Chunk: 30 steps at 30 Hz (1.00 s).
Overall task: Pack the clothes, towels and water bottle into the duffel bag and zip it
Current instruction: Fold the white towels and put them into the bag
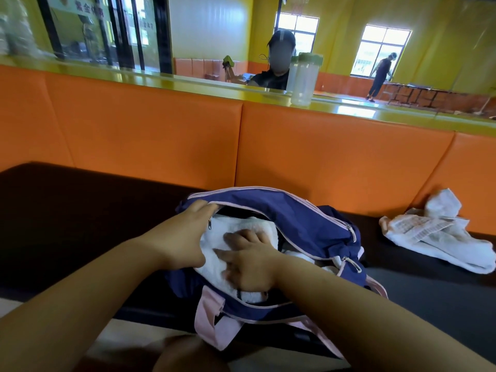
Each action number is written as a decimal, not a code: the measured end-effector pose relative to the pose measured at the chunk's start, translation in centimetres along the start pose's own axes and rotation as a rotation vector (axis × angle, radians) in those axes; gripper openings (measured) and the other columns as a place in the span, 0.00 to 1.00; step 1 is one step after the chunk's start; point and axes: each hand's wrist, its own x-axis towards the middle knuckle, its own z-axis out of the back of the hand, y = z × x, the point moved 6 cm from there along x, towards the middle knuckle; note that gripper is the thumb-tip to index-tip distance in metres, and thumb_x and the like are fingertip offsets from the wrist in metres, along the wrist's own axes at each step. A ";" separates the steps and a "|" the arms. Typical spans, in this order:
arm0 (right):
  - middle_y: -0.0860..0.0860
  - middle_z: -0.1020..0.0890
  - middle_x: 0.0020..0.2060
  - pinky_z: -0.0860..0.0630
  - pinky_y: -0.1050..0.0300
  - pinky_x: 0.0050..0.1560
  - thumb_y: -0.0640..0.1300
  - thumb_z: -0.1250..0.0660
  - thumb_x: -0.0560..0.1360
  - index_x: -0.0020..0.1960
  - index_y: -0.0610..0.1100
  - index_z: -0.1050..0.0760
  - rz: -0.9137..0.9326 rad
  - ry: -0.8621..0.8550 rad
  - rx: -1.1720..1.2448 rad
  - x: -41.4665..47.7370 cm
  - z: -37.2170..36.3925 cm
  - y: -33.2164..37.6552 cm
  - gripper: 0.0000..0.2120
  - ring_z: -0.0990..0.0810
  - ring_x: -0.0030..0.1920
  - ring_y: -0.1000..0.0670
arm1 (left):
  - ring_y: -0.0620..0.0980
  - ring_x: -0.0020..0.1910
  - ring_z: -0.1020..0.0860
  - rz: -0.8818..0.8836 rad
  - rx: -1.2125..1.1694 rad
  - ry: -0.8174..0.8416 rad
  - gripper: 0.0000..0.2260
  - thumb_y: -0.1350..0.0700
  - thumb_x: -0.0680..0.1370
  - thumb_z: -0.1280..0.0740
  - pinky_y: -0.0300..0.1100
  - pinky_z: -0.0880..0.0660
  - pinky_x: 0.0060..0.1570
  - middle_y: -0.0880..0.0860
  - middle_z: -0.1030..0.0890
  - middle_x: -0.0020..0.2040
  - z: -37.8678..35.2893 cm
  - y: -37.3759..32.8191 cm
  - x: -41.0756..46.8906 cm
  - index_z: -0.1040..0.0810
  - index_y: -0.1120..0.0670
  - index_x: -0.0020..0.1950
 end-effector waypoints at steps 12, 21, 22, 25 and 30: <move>0.51 0.30 0.71 0.37 0.47 0.69 0.57 0.41 0.78 0.70 0.51 0.30 0.055 -0.142 0.168 -2.7 2.6 -1.6 0.22 0.34 0.71 0.49 | 0.50 0.46 0.27 -0.013 0.247 -0.259 0.17 0.54 0.74 0.35 0.45 0.30 0.41 0.48 0.27 0.60 1.2 -1.8 -1.5 0.35 0.48 0.61; 0.55 0.17 0.51 0.26 0.56 0.50 0.53 0.34 0.76 0.56 0.52 0.21 -0.096 -0.327 0.276 -13.9 5.1 -8.9 0.11 0.22 0.49 0.55 | 0.44 0.49 0.25 -0.213 0.217 -0.334 0.08 0.48 0.76 0.36 0.40 0.31 0.43 0.41 0.25 0.53 -0.8 -7.9 0.0 0.25 0.45 0.55; 0.55 0.17 0.50 0.25 0.54 0.49 0.54 0.34 0.75 0.55 0.52 0.21 -0.138 -0.328 0.270 -15.3 4.8 -10.3 0.11 0.21 0.49 0.54 | 0.43 0.49 0.24 -0.243 0.214 -0.314 0.08 0.48 0.76 0.36 0.40 0.30 0.43 0.41 0.24 0.52 -1.5 -9.1 0.5 0.25 0.45 0.54; 0.53 0.17 0.48 0.23 0.51 0.47 0.53 0.33 0.74 0.53 0.51 0.20 -0.281 -0.292 0.264 -19.6 3.6 -14.7 0.10 0.20 0.47 0.51 | 0.44 0.45 0.25 -0.347 0.210 -0.266 0.05 0.47 0.75 0.36 0.42 0.28 0.44 0.43 0.22 0.48 -4.0 -13.3 2.6 0.24 0.45 0.49; 0.56 0.17 0.51 0.24 0.57 0.48 0.55 0.34 0.75 0.58 0.51 0.23 -0.533 -0.194 0.244 -25.9 0.9 -22.4 0.15 0.21 0.47 0.56 | 0.47 0.51 0.24 -0.442 0.215 -0.114 0.11 0.45 0.74 0.41 0.44 0.27 0.46 0.45 0.21 0.49 -9.4 -19.8 7.2 0.24 0.47 0.50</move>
